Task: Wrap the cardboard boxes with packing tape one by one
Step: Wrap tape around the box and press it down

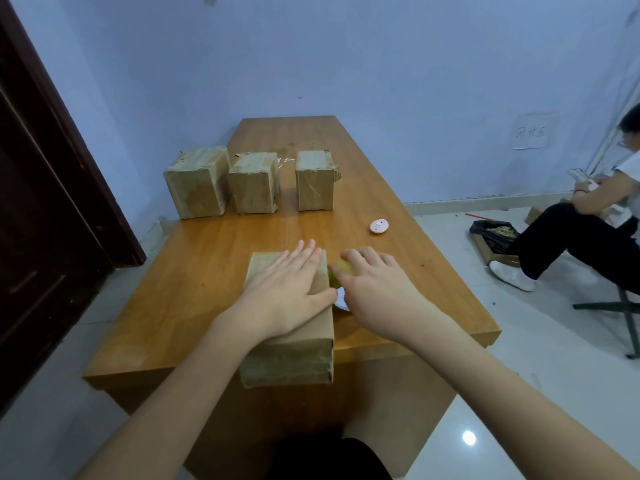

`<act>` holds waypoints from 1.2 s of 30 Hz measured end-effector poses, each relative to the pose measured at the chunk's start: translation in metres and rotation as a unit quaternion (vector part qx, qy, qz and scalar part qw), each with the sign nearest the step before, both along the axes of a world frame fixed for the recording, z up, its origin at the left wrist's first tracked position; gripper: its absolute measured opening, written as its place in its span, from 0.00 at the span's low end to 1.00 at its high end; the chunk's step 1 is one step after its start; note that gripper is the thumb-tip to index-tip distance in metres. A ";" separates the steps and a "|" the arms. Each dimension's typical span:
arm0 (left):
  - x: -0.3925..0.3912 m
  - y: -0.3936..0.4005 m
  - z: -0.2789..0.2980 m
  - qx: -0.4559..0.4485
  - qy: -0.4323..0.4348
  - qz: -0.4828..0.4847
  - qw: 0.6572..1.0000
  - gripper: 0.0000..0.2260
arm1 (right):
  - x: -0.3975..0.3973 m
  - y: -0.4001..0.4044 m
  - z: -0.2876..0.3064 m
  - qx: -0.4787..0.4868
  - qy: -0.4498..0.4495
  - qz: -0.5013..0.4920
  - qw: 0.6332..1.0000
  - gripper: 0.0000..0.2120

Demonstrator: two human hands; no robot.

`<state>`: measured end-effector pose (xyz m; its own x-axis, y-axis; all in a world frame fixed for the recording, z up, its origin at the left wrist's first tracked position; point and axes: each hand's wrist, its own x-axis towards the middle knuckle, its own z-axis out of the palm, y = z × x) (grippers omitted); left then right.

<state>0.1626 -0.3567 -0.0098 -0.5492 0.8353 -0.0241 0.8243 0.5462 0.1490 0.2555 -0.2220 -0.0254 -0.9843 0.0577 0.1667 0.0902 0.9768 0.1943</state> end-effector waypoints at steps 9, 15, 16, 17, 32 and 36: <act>0.002 -0.008 -0.001 0.020 0.006 0.012 1.000 0.32 | -0.007 -0.017 -0.001 0.116 -0.035 -0.017 0.992 0.31; -0.002 -0.010 -0.004 0.038 0.007 0.002 0.999 0.33 | -0.005 0.002 0.023 -0.128 -0.023 0.004 0.991 0.32; -0.002 -0.009 -0.004 0.040 0.008 0.001 0.999 0.32 | -0.008 0.014 0.026 -0.201 -0.004 0.001 0.980 0.30; -0.003 -0.009 -0.005 0.041 0.012 -0.001 0.999 0.32 | -0.013 0.028 0.028 -0.261 0.022 -0.011 0.965 0.27; -0.001 -0.011 -0.007 0.048 0.013 0.006 0.999 0.33 | -0.117 0.149 -0.038 -0.358 0.069 -0.372 0.853 0.18; -0.001 -0.011 -0.007 0.055 0.004 0.006 0.998 0.33 | -0.136 0.150 -0.045 -0.330 0.100 -0.377 0.859 0.14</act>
<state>0.1615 -0.3679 -0.0166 -0.5582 0.8266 0.0715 0.8197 0.5362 0.2016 0.1198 -0.0723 -0.0705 -0.5802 0.8143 0.0142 0.7132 0.5165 -0.4739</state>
